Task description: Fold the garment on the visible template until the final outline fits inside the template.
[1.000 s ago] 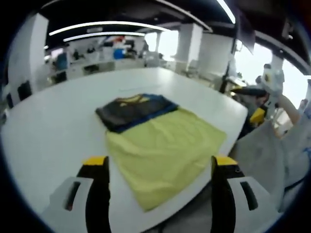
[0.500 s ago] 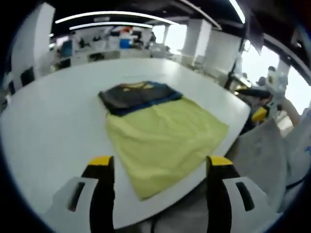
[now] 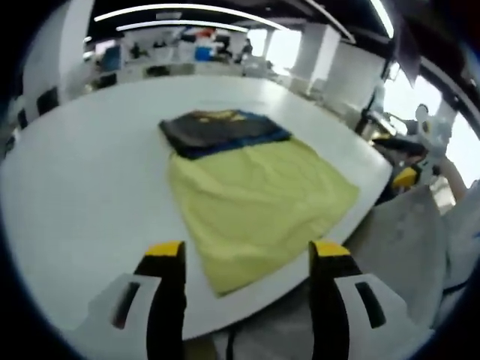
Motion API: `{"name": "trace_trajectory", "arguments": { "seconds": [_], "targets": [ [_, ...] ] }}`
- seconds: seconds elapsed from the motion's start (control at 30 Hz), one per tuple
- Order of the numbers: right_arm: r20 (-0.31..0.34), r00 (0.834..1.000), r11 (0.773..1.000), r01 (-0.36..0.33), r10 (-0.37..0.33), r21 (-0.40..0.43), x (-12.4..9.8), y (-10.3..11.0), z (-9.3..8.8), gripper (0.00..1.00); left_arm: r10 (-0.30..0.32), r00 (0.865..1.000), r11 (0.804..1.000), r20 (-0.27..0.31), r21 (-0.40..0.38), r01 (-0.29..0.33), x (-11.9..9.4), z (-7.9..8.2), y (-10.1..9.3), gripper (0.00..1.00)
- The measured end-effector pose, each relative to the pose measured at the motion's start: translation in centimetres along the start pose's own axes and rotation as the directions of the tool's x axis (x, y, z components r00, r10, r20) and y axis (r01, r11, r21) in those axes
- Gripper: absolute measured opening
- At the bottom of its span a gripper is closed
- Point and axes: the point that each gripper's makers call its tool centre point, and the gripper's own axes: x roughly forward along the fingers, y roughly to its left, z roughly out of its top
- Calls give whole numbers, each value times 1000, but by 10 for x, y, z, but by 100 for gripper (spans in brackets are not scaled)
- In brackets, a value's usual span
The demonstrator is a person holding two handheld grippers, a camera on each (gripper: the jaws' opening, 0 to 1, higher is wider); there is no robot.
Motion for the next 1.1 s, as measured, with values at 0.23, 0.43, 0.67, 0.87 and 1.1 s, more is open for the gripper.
{"name": "trace_trajectory", "arguments": {
  "seconds": [0.23, 0.43, 0.67, 0.87, 1.1],
  "targets": [
    [-15, 1000, 1000, -9, 9, 11, 4, 2, -6, 90, -17, 998, 999, -61, -38, 14, 6, -15, -1, 57],
    [-34, 999, 1000, -11, 12, 22, 6, 1, -13, 86, -7, 995, 999, -102, -54, 2, 8, -25, 2, 51],
    [-48, 999, 1000, -13, 14, 22, 8, 1, -18, 83, -11, 991, 996, -130, -87, 0, 11, -33, 4, 45],
    [-57, 998, 1000, -12, 13, 24, 9, 0, -21, 82, -2, 986, 993, -167, -114, -18, 11, -40, 7, 39],
    [-75, 997, 1000, -19, 20, 22, 11, 1, -25, 80, -2, 981, 989, -193, -142, -26, 14, -45, 10, 33]
  ]
}}
